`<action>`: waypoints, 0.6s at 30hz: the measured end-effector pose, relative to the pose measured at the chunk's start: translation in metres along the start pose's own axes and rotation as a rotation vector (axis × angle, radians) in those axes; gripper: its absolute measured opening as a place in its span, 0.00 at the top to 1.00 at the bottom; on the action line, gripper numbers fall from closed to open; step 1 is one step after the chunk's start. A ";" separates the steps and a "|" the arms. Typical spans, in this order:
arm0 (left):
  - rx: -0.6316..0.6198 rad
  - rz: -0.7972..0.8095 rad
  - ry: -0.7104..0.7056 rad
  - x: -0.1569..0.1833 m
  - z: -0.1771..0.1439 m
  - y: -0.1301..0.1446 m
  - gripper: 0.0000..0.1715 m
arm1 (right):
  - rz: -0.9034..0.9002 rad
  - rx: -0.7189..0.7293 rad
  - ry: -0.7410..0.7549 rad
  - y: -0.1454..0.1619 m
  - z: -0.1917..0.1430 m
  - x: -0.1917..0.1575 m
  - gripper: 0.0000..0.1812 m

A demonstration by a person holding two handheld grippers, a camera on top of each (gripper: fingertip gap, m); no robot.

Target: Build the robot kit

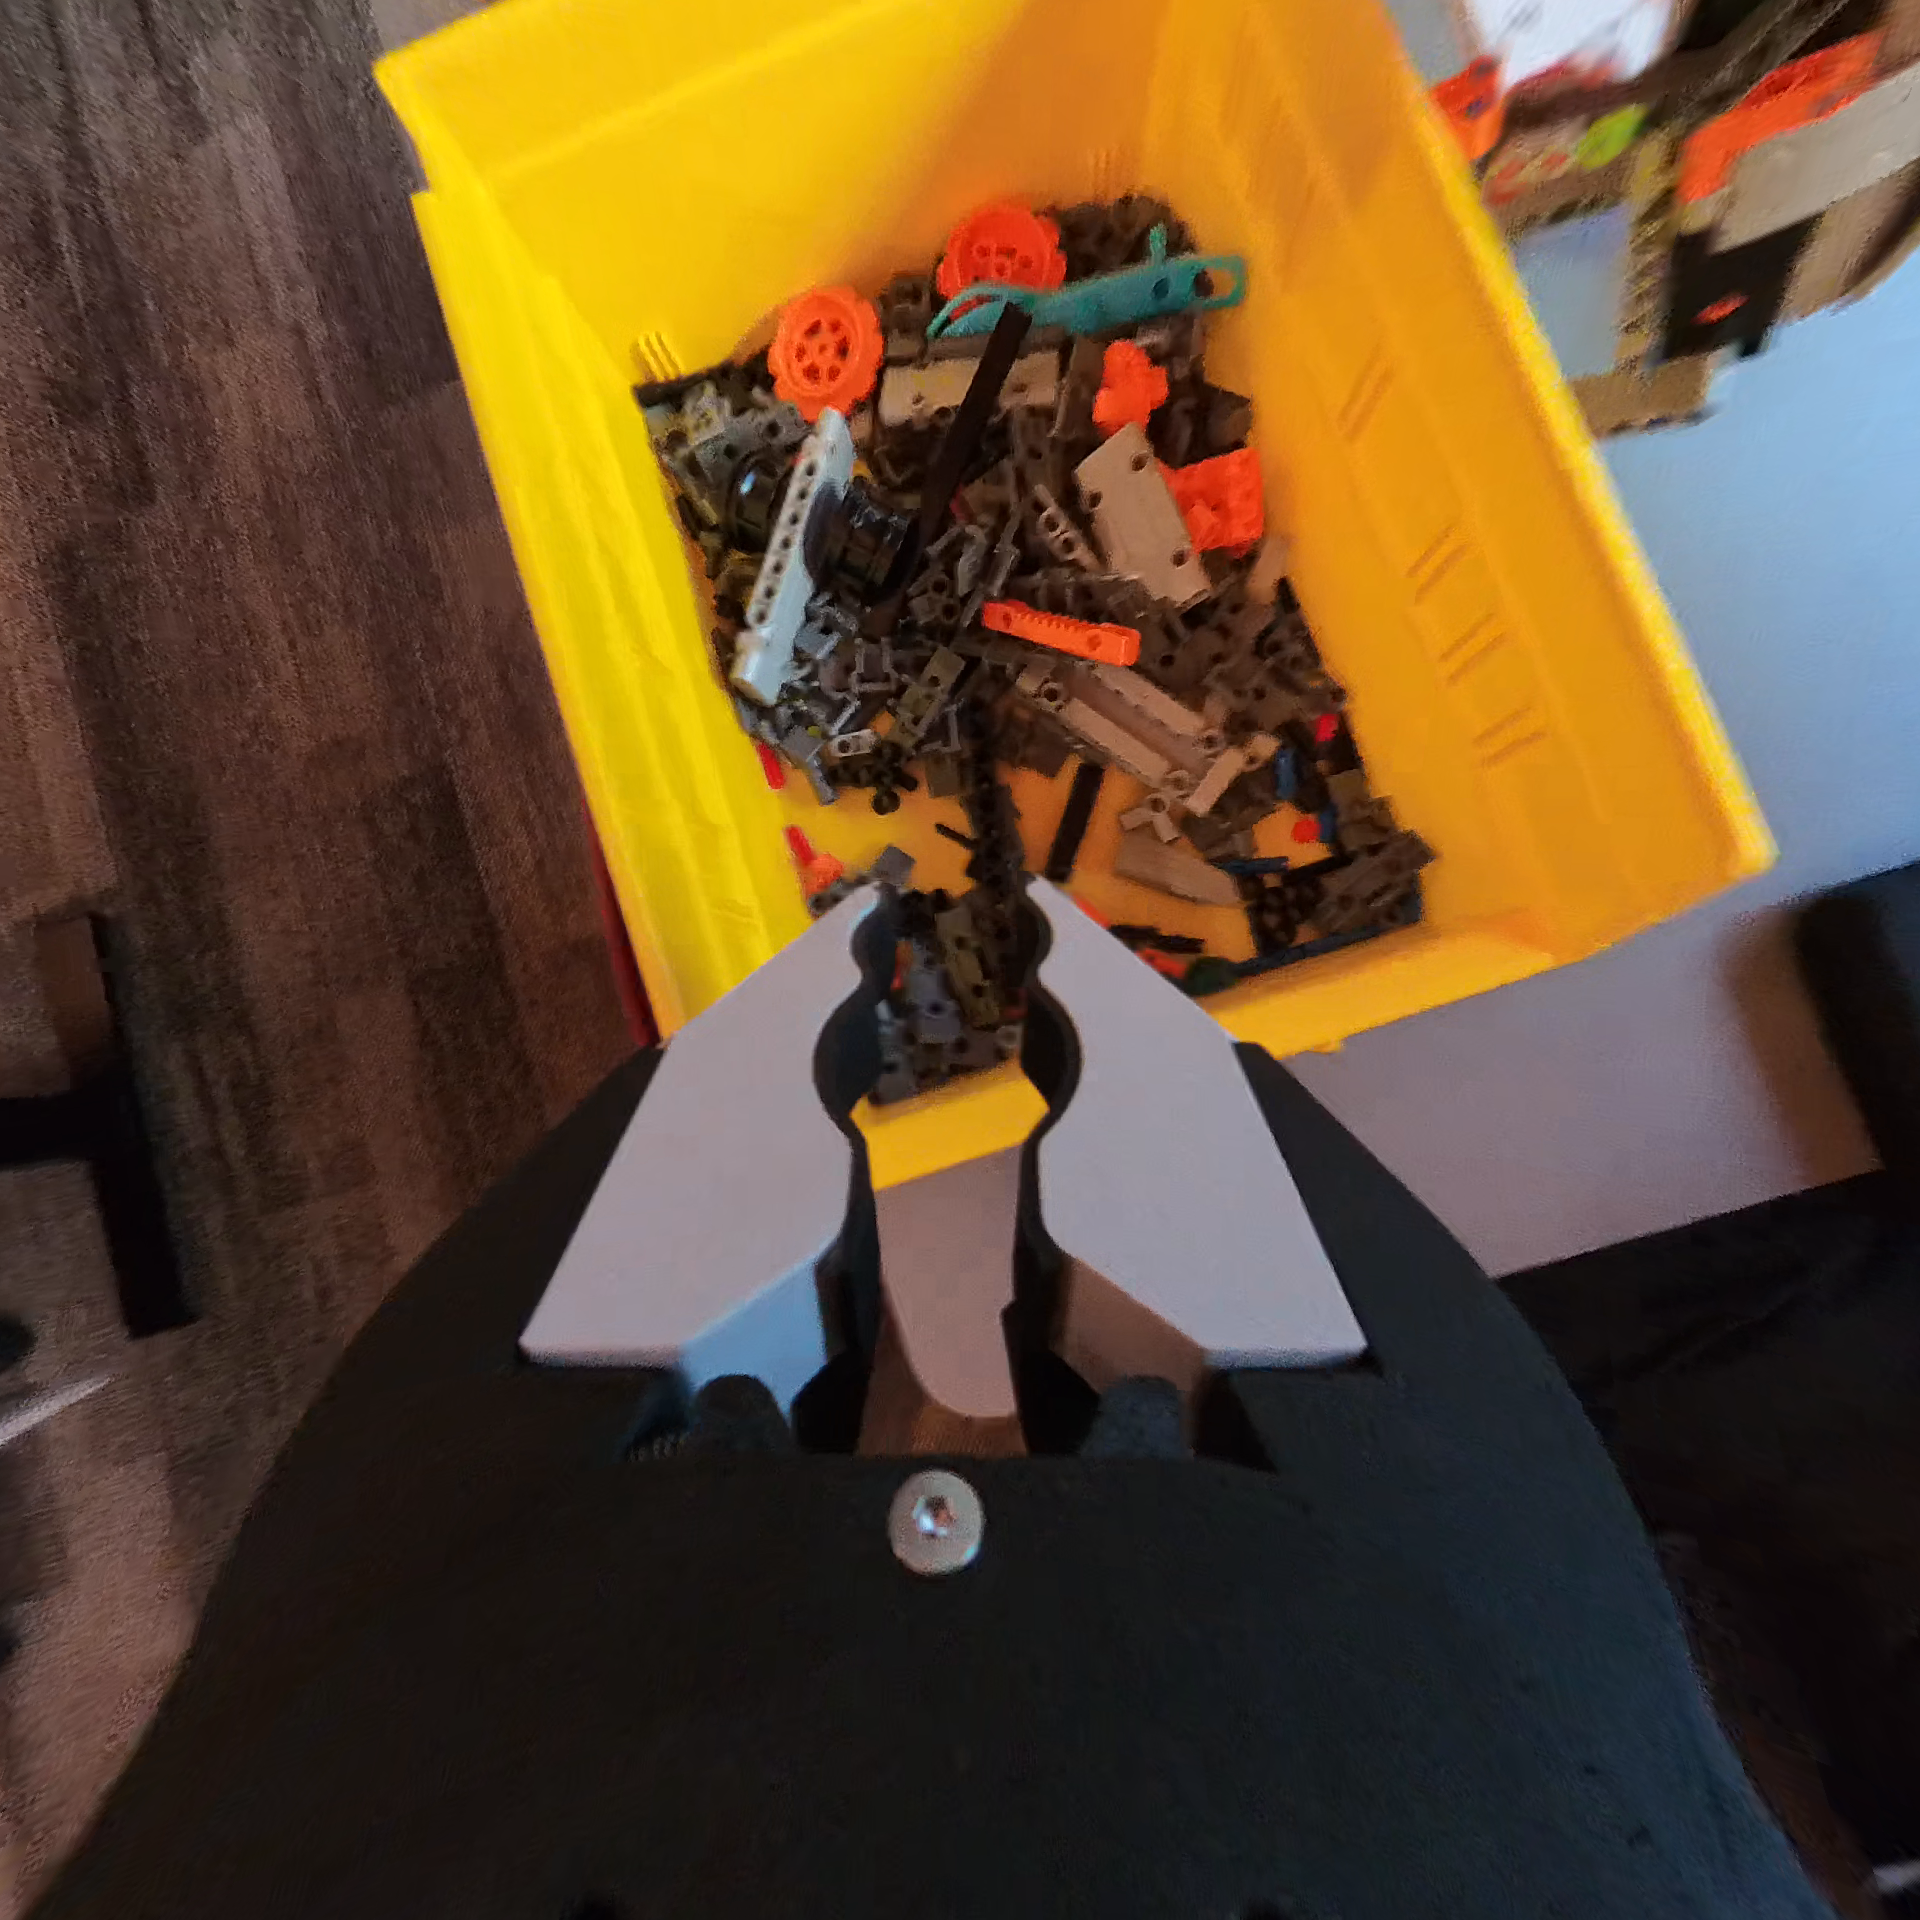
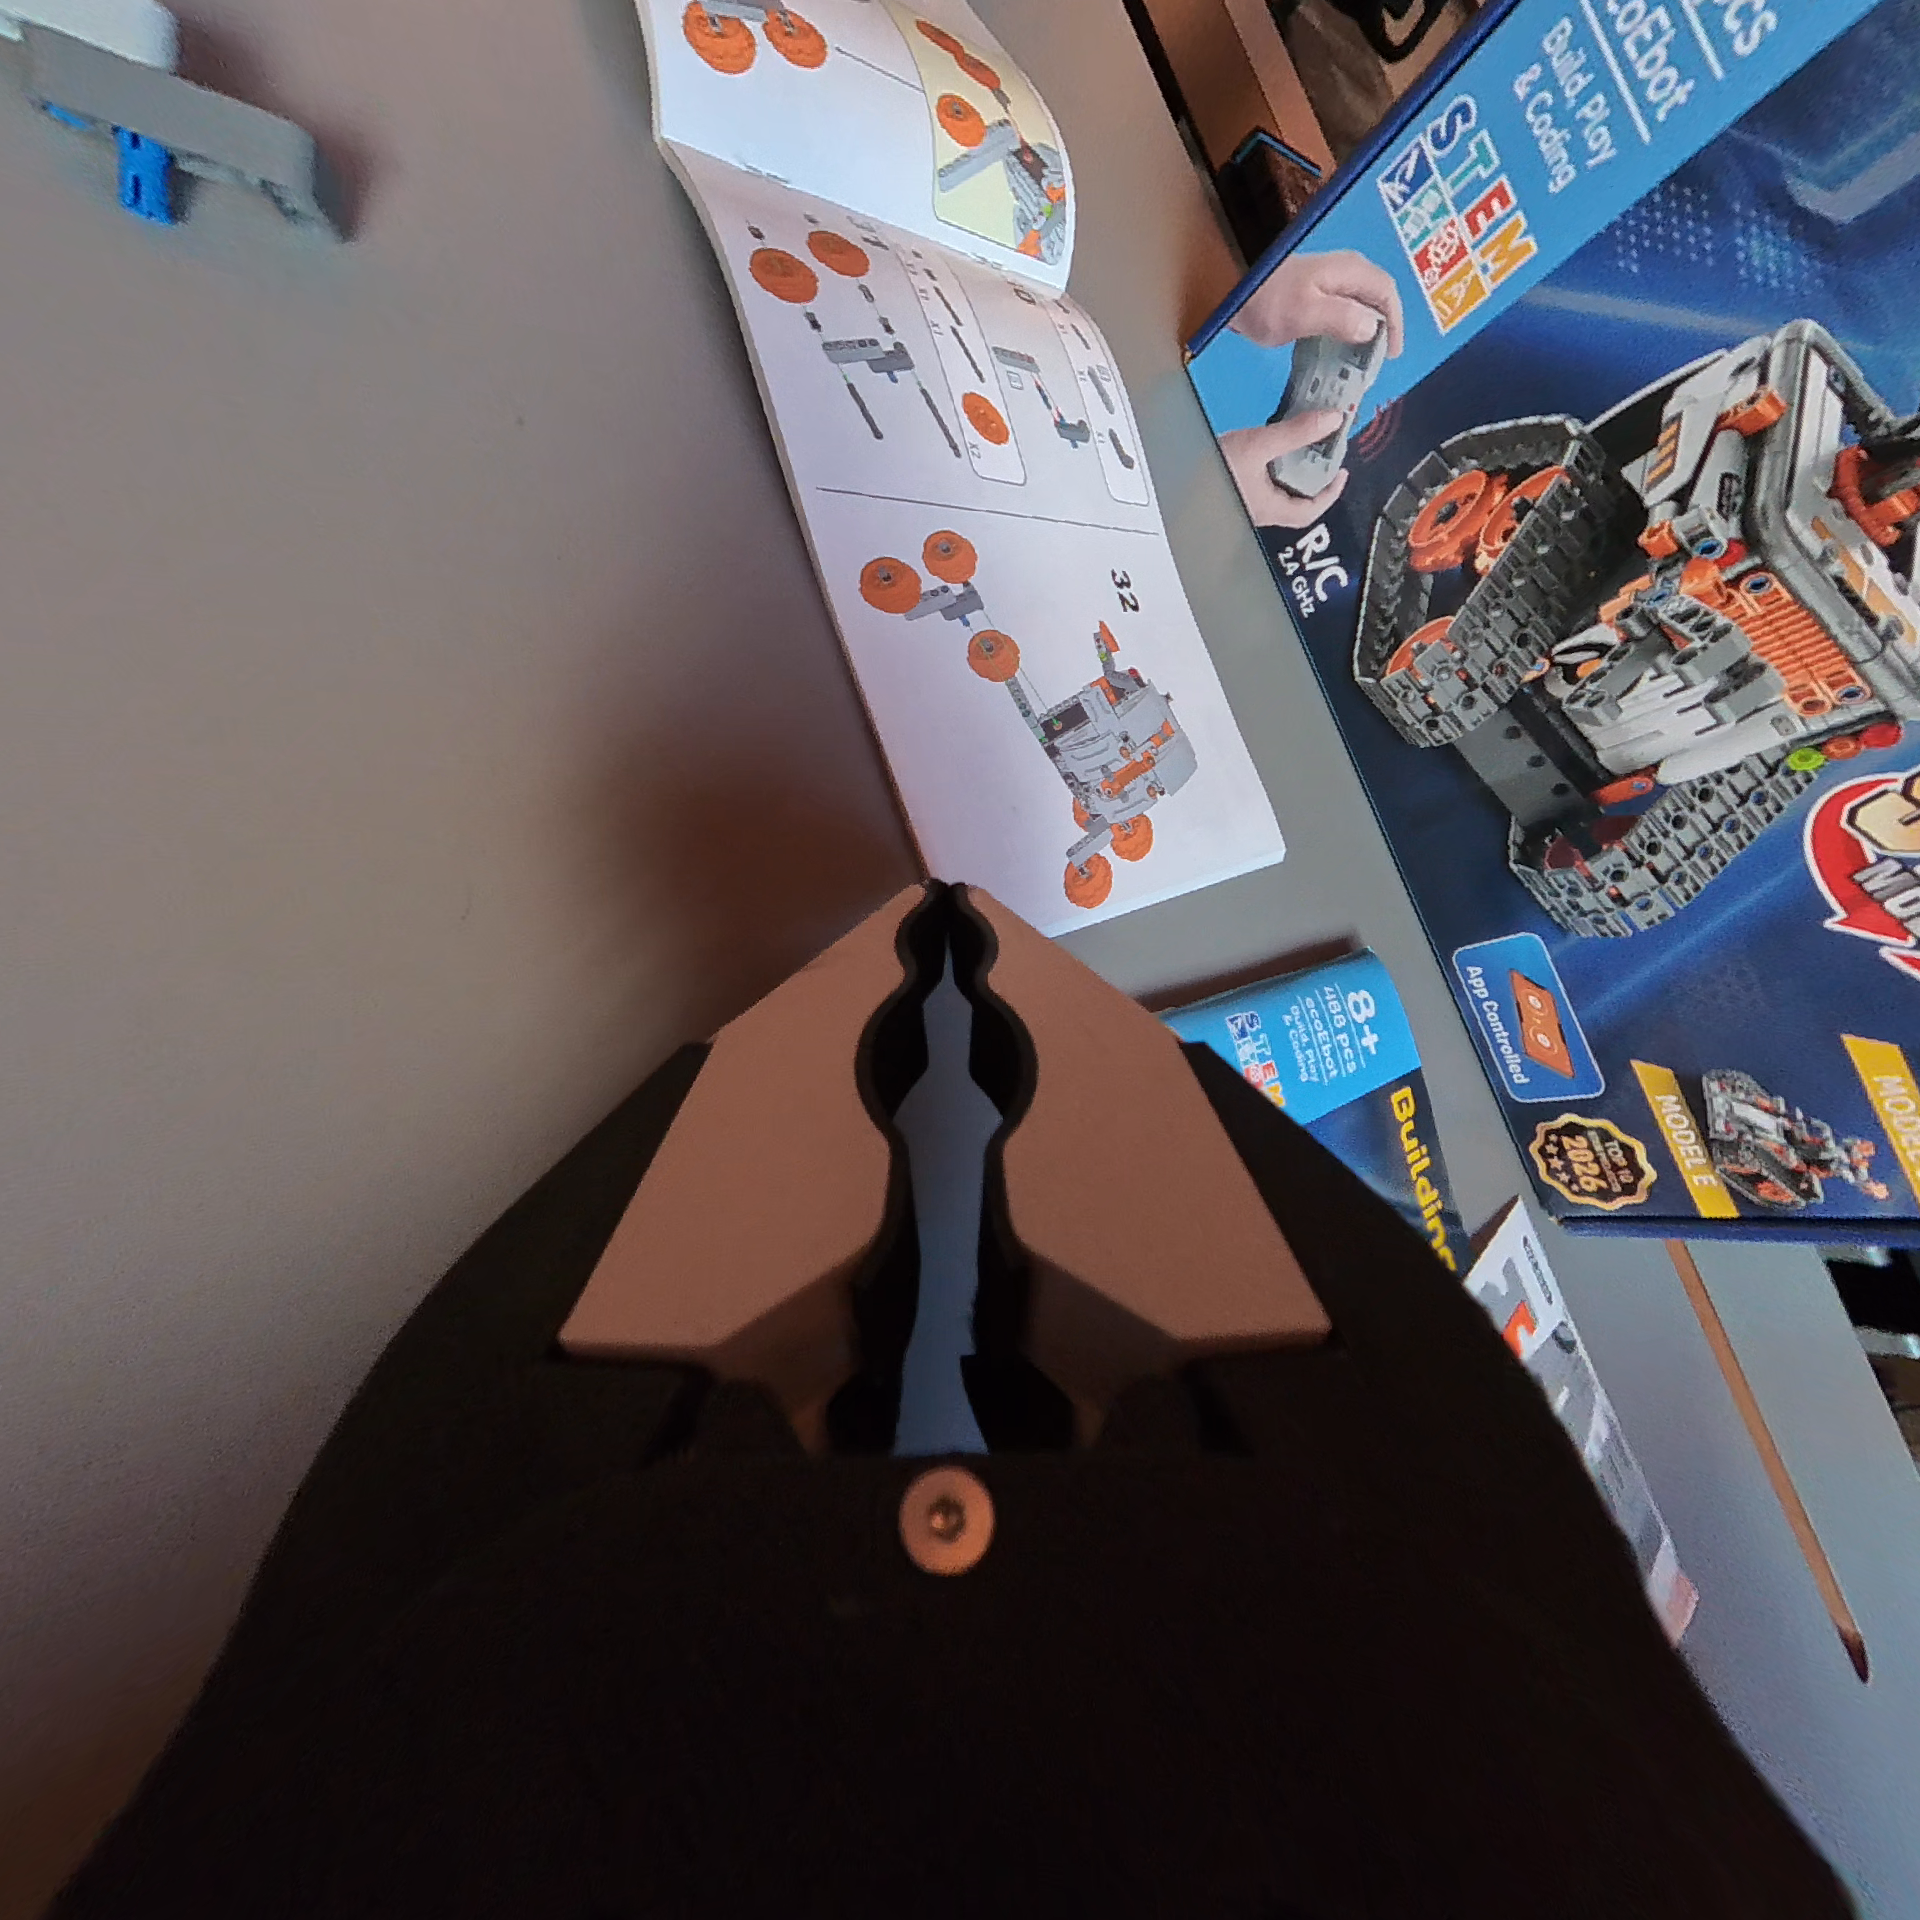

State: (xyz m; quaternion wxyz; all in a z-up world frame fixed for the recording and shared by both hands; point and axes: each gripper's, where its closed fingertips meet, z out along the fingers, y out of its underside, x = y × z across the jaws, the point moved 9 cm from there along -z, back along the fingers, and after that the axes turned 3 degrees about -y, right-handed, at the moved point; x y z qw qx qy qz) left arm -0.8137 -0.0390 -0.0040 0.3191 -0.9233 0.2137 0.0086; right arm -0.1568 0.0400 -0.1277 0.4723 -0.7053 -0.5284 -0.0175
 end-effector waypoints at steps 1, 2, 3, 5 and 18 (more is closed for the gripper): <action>-0.054 0.038 -0.023 -0.003 0.009 -0.004 0.92 | 0.024 -0.009 0.000 0.000 0.000 0.001 1.00; -0.111 0.071 -0.025 -0.004 0.019 -0.007 0.92 | 0.059 -0.022 0.003 0.000 0.001 0.002 1.00; -0.159 0.090 -0.024 -0.006 0.029 -0.009 0.91 | 0.089 -0.034 0.007 0.000 0.001 0.003 1.00; -0.230 0.115 -0.021 -0.009 0.046 -0.012 0.88 | 0.121 -0.052 0.018 0.000 0.001 0.003 1.00; -0.424 0.232 -0.053 -0.008 0.086 -0.012 0.84 | 0.173 -0.069 0.025 -0.002 -0.001 0.000 1.00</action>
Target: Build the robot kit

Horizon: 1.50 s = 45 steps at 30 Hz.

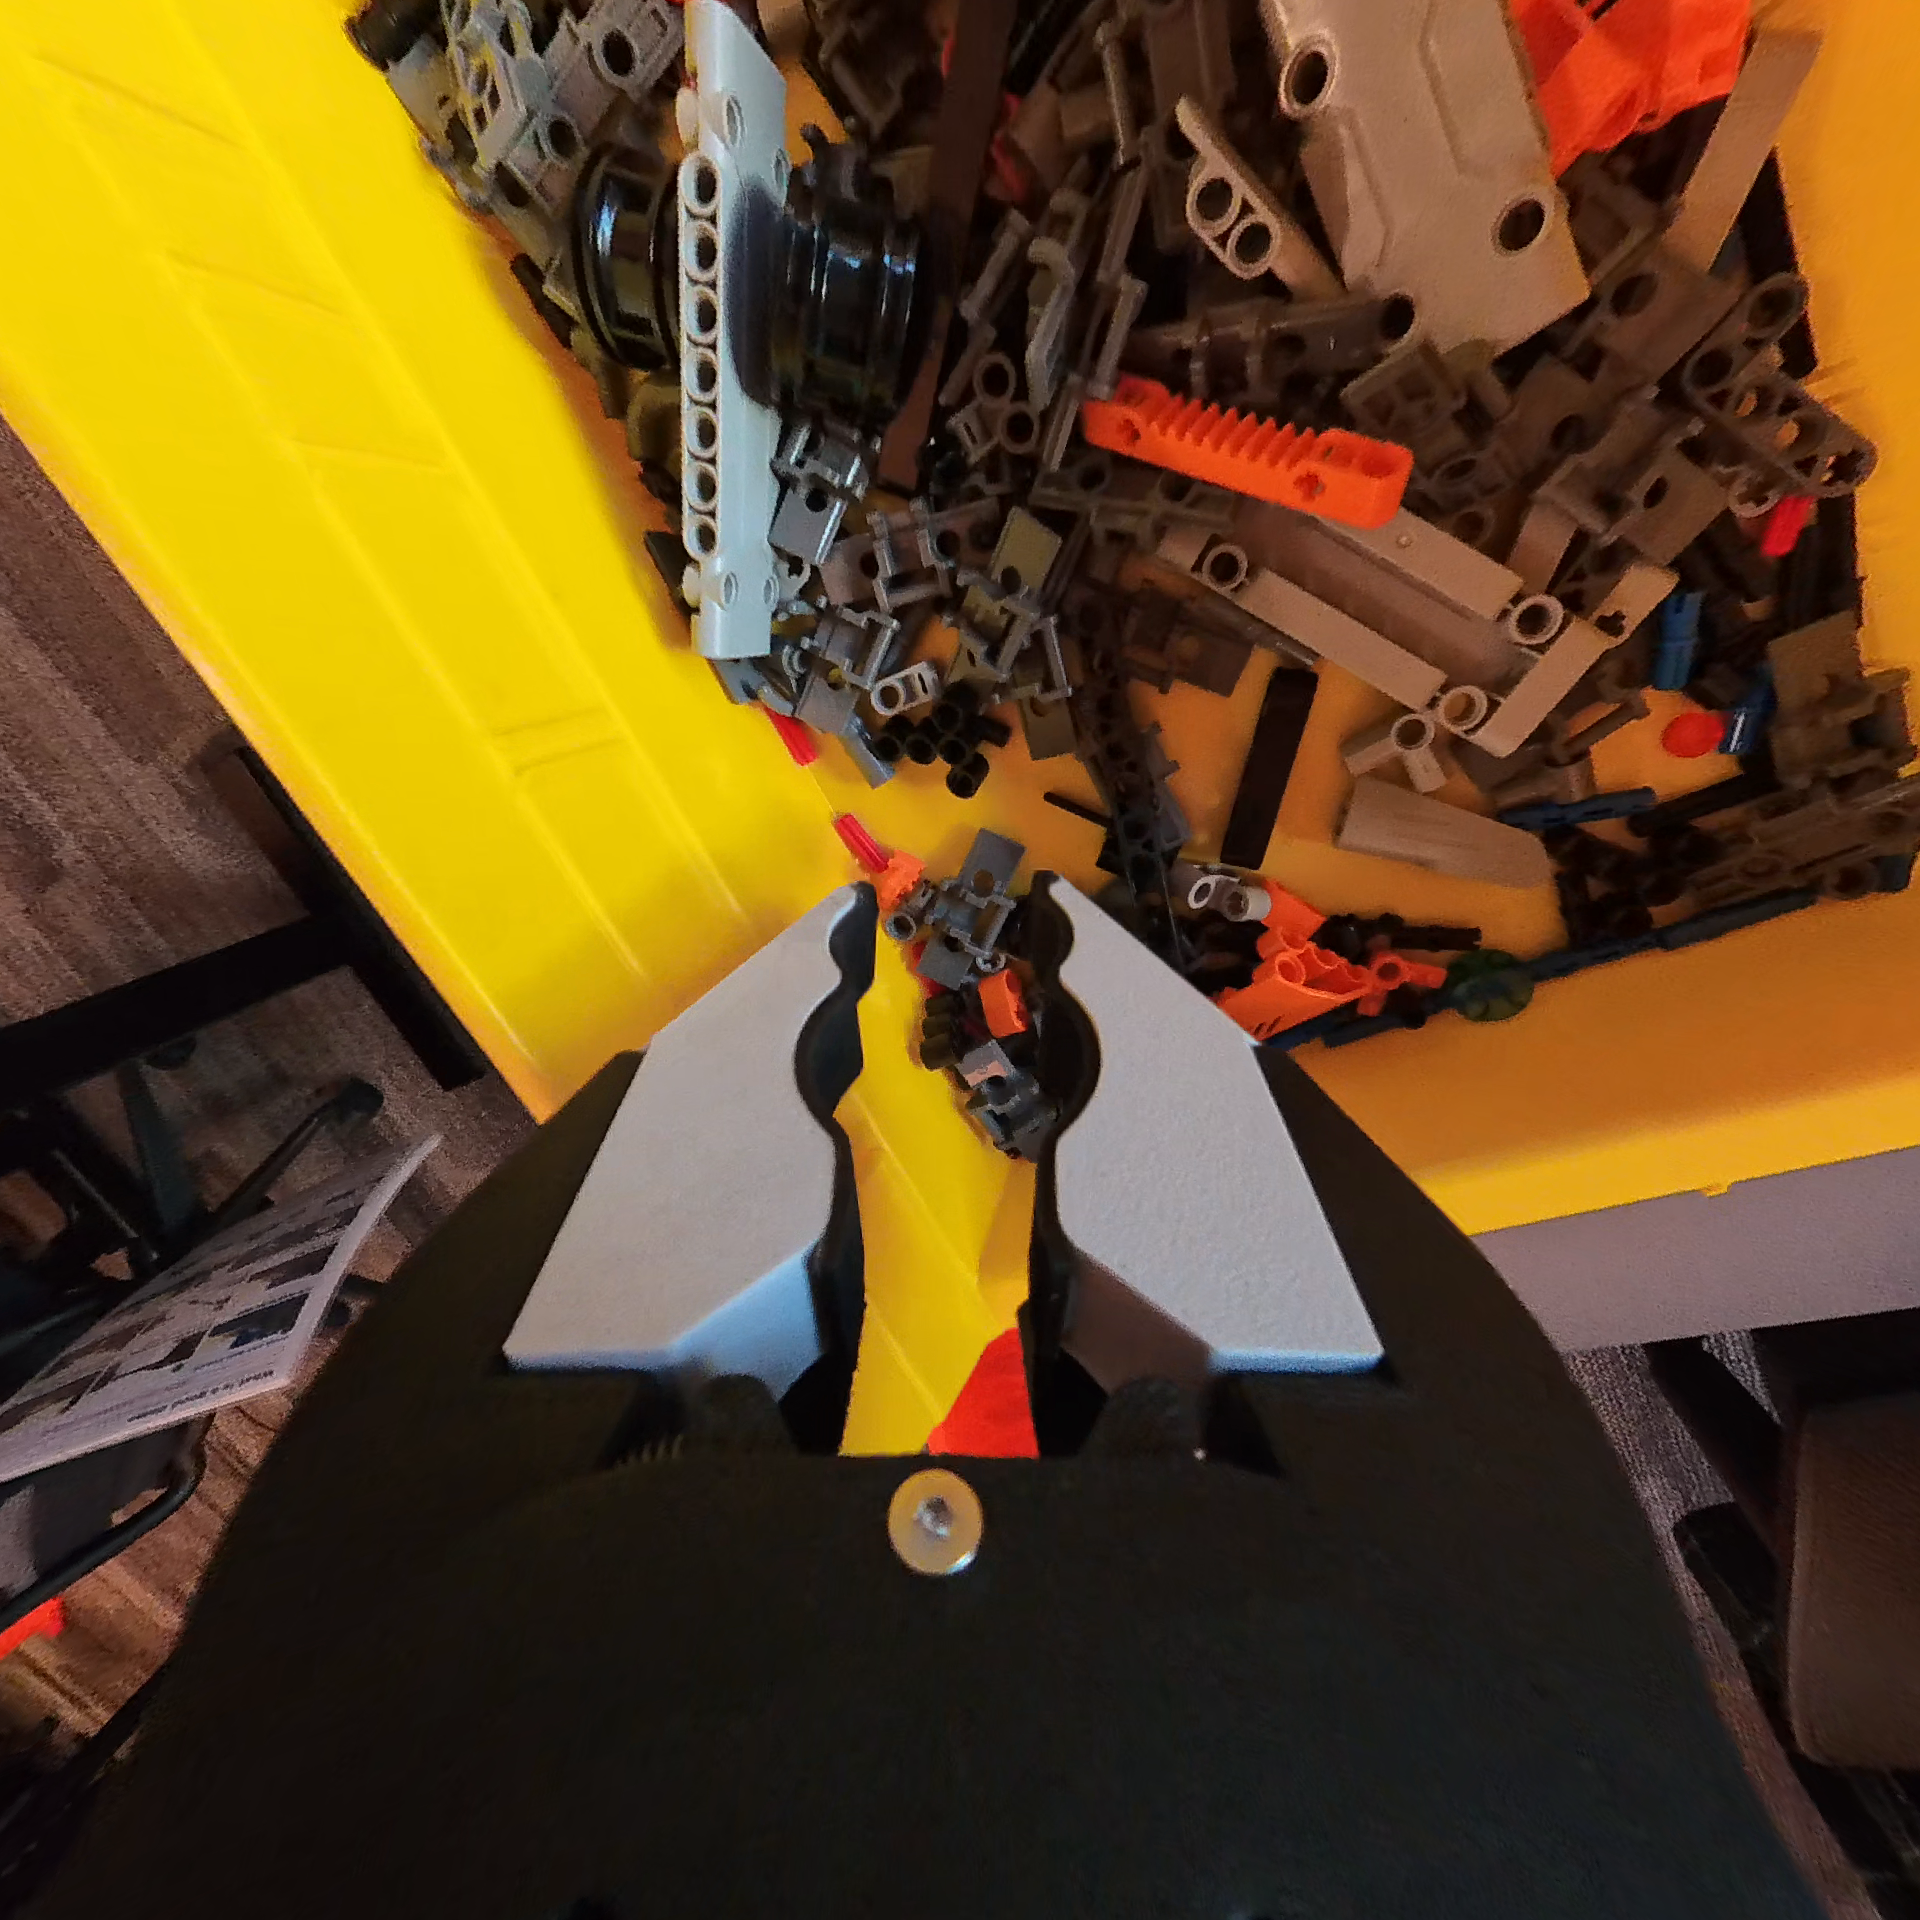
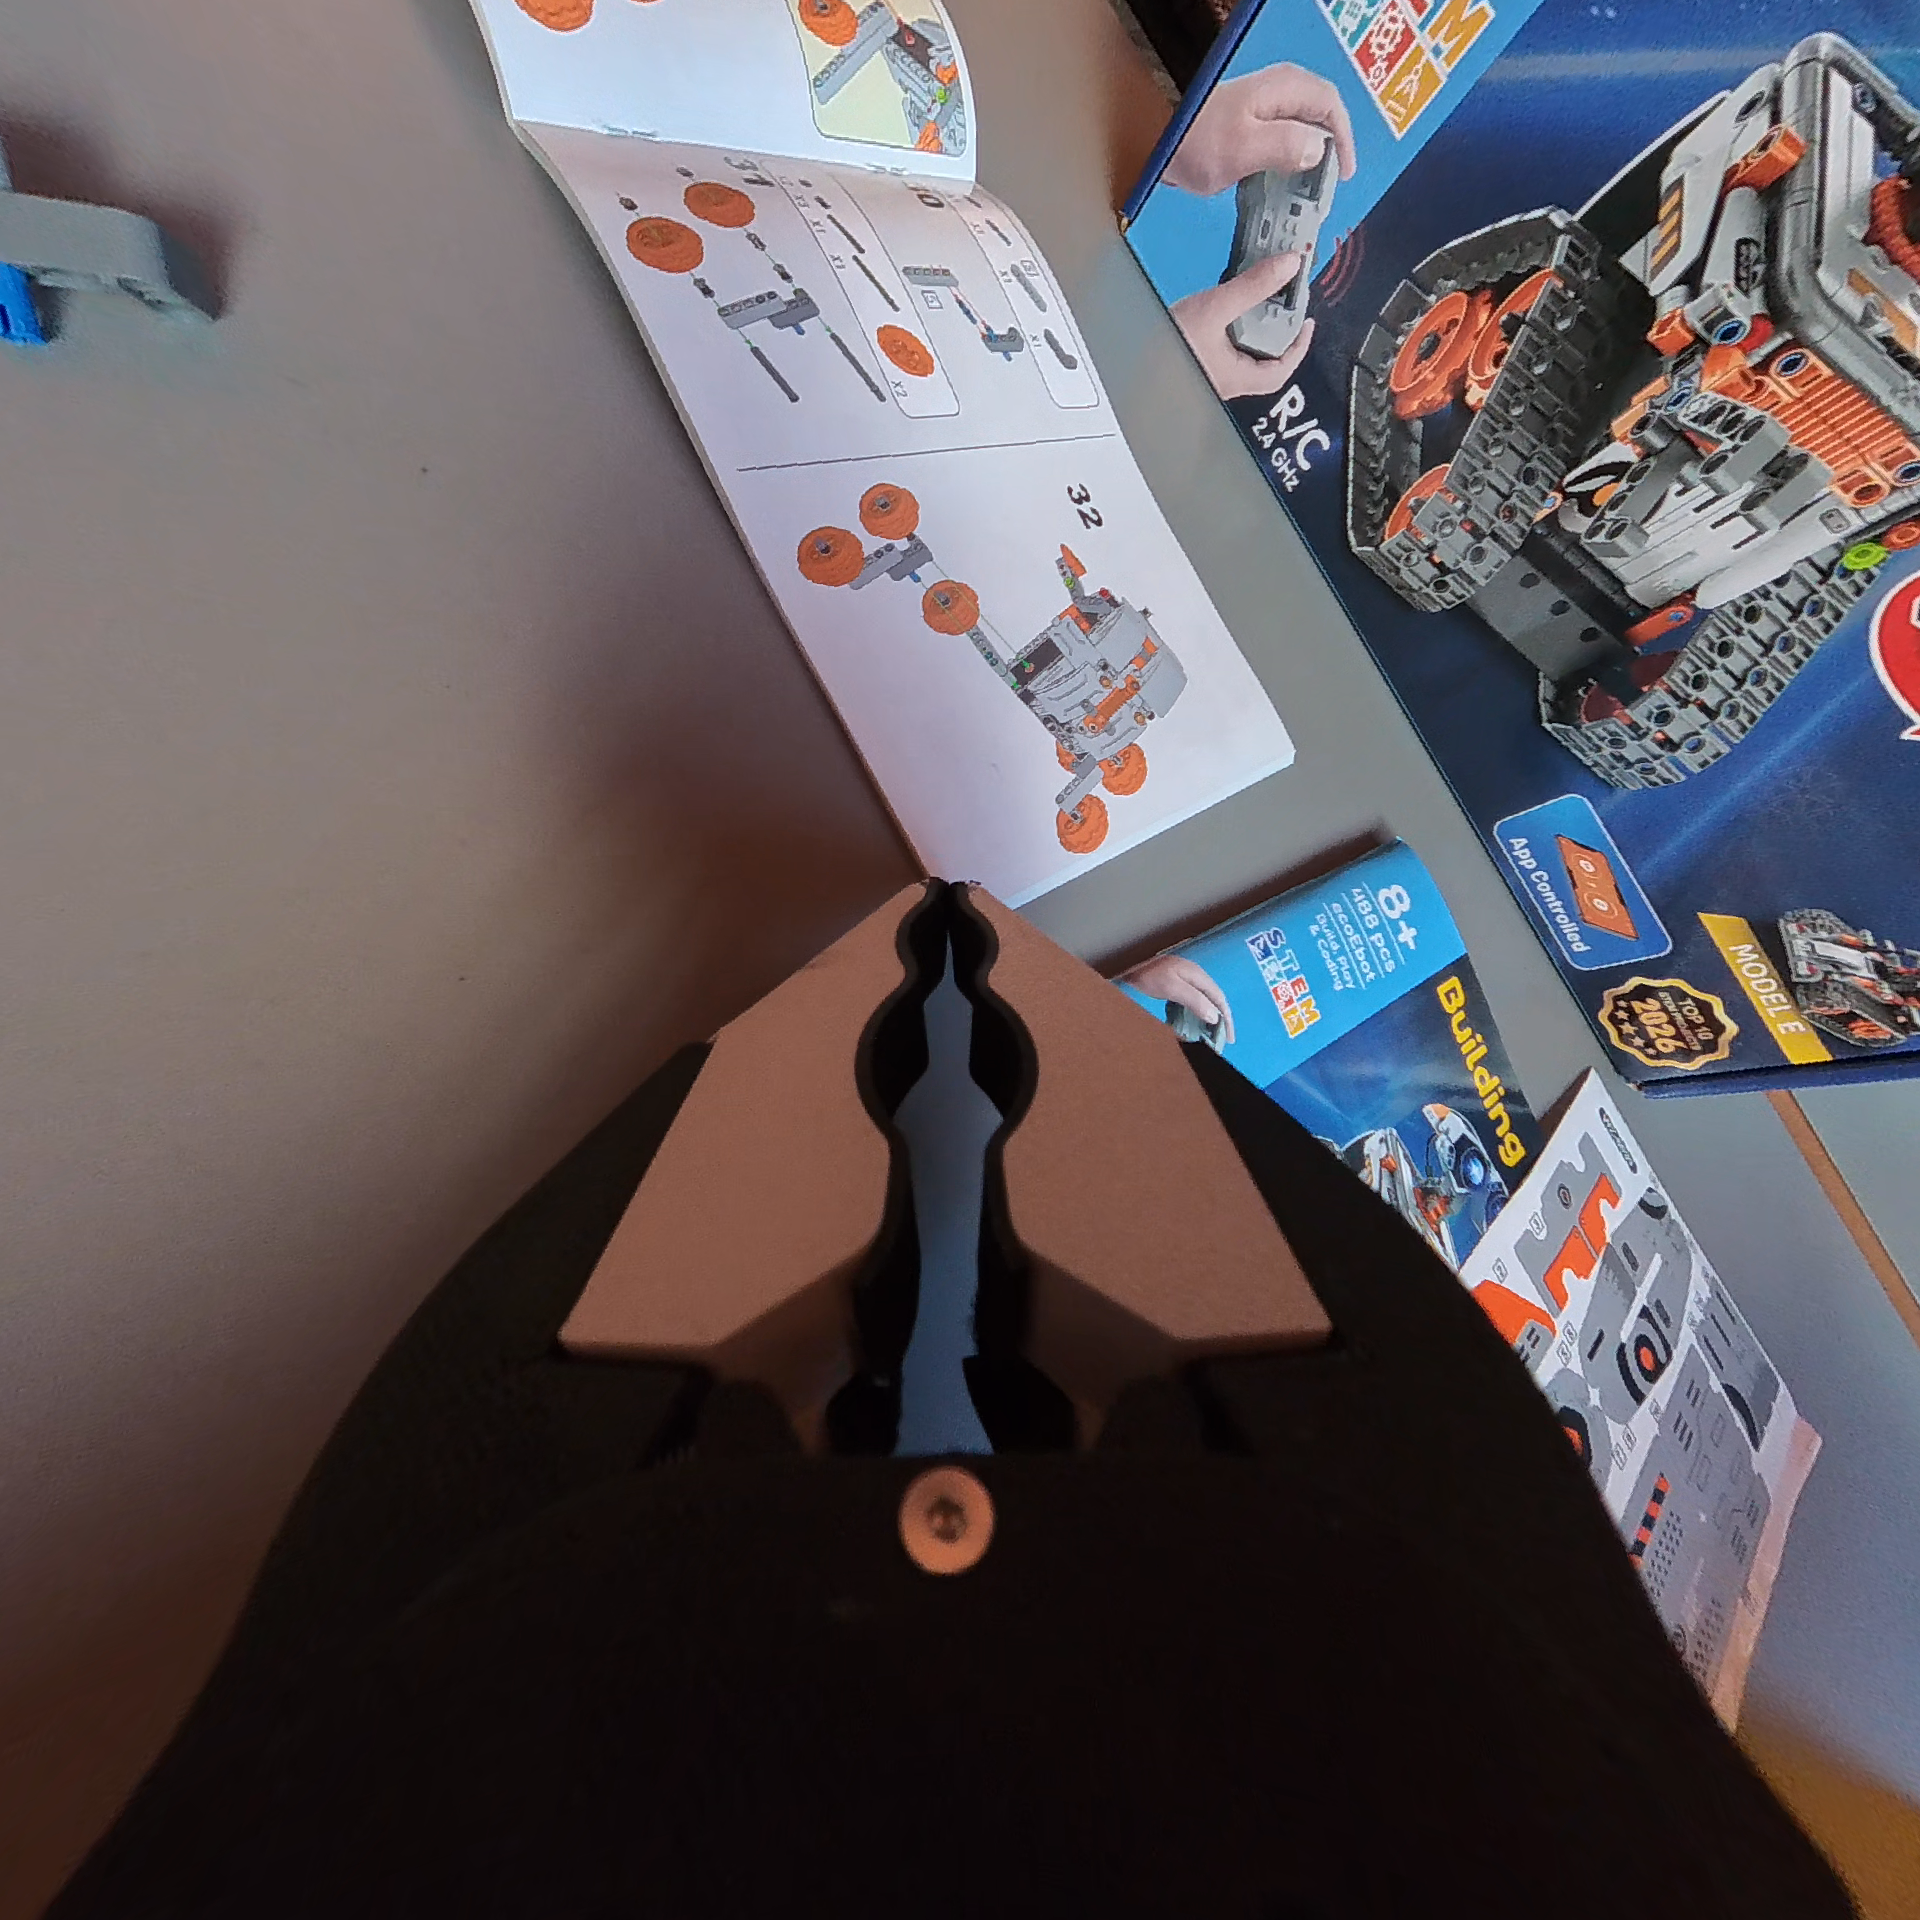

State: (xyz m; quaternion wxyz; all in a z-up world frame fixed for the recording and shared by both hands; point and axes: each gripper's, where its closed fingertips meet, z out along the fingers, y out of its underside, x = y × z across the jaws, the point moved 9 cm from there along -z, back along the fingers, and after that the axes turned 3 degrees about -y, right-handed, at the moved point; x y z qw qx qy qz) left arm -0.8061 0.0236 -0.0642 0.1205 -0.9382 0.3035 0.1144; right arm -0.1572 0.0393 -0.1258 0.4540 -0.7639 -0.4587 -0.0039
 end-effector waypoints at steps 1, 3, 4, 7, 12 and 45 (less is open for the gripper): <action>0.006 -0.002 0.006 0.000 0.000 -0.001 0.84 | 0.003 0.000 -0.002 0.000 0.000 0.000 1.00; 0.019 -0.005 0.000 0.000 0.001 -0.002 0.83 | 0.005 0.000 -0.002 0.000 0.000 0.000 1.00; 0.027 -0.006 -0.005 -0.001 0.002 -0.001 0.84 | 0.003 0.000 -0.001 0.000 0.000 0.000 1.00; 0.048 -0.031 0.005 -0.003 0.005 0.000 0.85 | -0.006 0.001 0.003 0.000 0.000 -0.001 1.00; 0.062 -0.062 0.020 -0.006 0.008 -0.003 0.86 | -0.002 0.005 -0.014 0.000 0.000 0.000 1.00; 0.032 -0.083 0.152 0.017 0.020 -0.013 0.86 | -0.001 0.033 -0.098 0.000 -0.003 -0.003 1.00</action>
